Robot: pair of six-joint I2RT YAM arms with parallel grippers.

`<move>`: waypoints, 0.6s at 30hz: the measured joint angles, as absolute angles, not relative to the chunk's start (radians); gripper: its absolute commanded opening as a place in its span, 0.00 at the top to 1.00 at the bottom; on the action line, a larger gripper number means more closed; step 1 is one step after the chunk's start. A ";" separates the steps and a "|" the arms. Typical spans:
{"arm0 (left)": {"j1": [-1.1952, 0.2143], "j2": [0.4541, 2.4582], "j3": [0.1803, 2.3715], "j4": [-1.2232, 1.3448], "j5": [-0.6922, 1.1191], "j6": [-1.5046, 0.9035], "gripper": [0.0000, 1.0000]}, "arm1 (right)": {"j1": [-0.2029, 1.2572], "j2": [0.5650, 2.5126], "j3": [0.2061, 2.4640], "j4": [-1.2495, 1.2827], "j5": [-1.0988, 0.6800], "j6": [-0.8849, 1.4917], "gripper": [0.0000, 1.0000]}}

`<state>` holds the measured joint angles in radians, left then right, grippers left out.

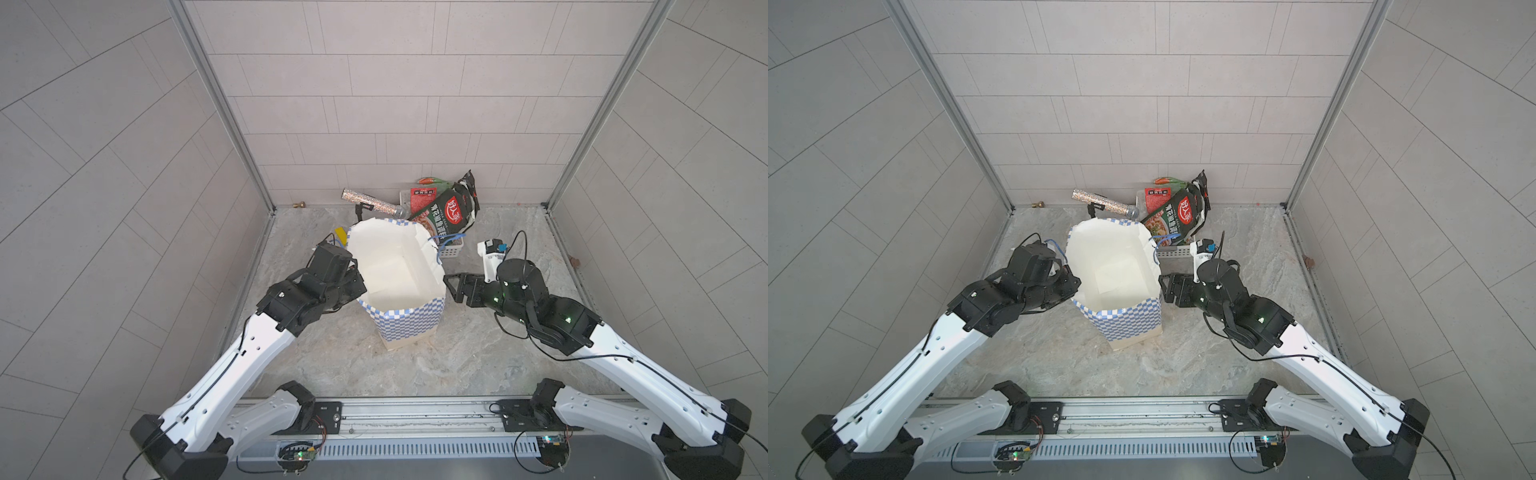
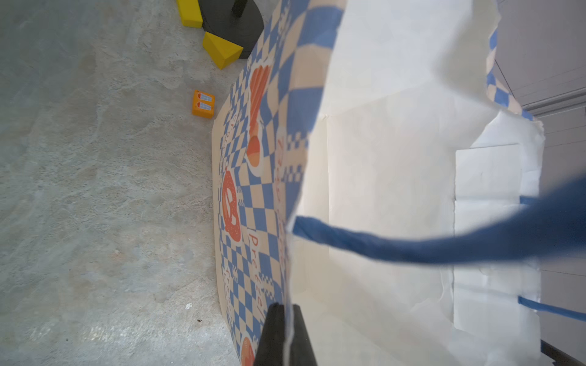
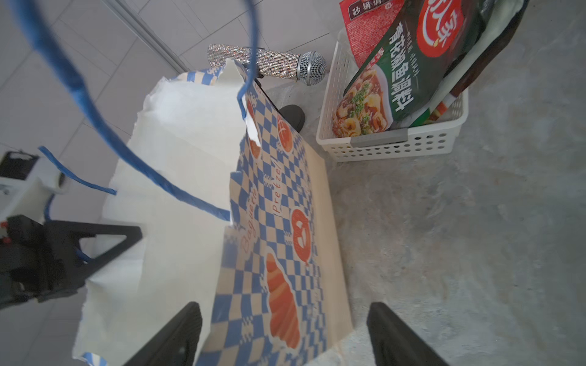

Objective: Place the condiment packets inside the bag
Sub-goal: Adjust the storage box at the center of the board.

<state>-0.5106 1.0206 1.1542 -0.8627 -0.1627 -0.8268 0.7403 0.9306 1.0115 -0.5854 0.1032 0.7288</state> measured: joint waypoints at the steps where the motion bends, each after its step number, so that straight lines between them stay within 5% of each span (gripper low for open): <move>1: -0.479 1.019 1.168 -0.886 -0.156 -0.812 1.00 | 0.704 0.924 1.012 -0.595 0.100 0.718 0.07; 10: -0.304 0.936 1.192 -1.028 -0.075 -0.686 1.00 | 0.152 0.943 0.984 -0.608 -0.133 0.632 0.17; 18: -0.299 0.910 1.192 -1.067 -0.018 -0.617 1.00 | 0.098 1.381 1.051 -0.483 -0.223 0.596 0.22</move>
